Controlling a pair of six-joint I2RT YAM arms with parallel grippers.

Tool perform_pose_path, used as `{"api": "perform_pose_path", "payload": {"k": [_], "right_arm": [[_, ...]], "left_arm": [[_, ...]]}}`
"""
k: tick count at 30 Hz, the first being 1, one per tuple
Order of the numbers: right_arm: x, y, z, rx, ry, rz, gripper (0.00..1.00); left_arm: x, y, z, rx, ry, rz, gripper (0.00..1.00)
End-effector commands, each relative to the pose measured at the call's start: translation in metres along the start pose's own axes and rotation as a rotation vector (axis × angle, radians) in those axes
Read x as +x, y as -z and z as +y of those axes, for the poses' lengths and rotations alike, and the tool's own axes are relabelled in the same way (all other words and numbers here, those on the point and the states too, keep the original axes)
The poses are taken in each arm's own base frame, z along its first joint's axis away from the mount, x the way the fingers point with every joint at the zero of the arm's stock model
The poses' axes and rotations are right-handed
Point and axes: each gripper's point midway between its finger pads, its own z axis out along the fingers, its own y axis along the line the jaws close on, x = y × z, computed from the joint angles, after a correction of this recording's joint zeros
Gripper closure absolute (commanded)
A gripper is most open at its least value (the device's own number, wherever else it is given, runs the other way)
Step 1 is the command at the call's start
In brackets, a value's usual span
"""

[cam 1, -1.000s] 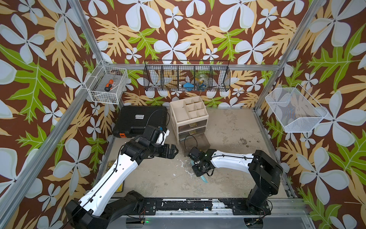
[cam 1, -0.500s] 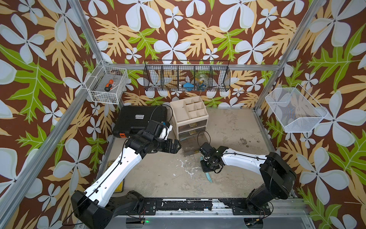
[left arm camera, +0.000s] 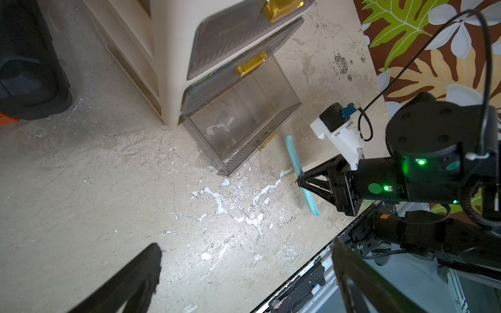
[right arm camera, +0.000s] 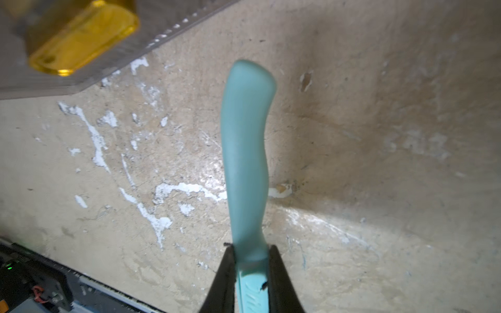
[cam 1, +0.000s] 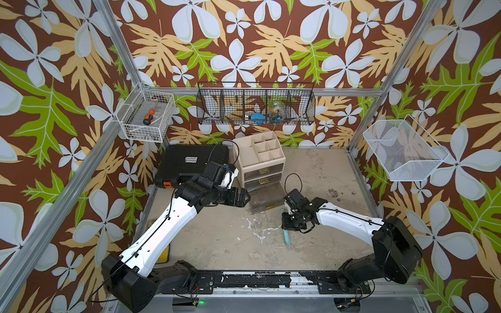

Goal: Place the fruit knives into the drawer by color
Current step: Pick up the fruit knife from the center of the board, then place the fruit knife in the drawer.

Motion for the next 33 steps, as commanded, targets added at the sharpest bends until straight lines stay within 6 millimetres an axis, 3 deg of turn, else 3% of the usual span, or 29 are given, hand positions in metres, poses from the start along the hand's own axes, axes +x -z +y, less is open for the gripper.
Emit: {"api": "perform_pose_path", "payload": {"k": [1, 8, 18, 24, 29, 33], "right_arm": [[-0.003, 0.010, 0.005, -0.040, -0.055, -0.007, 1.00], [-0.017, 0.041, 0.017, -0.150, -0.150, -0.052, 1.00], [-0.062, 0.095, 0.074, -0.428, -0.316, -0.133, 1.00], [-0.088, 0.098, 0.108, -0.638, -0.552, -0.090, 1.00], [-0.105, 0.088, 0.116, -0.734, -0.753, -0.056, 1.00], [-0.108, 0.072, 0.110, -0.743, -0.868, -0.031, 1.00]], "left_arm": [[-0.007, 0.000, -0.005, 0.018, -0.009, -0.016, 0.00], [-0.017, -0.003, -0.010, 0.024, -0.016, -0.018, 0.00], [-0.037, -0.006, -0.016, 0.026, -0.027, -0.035, 0.00], [-0.049, -0.005, -0.019, 0.022, -0.036, -0.052, 0.00], [-0.054, -0.006, -0.018, 0.011, -0.040, -0.056, 0.00], [-0.057, -0.006, -0.018, 0.004, -0.043, -0.061, 0.00]]}}
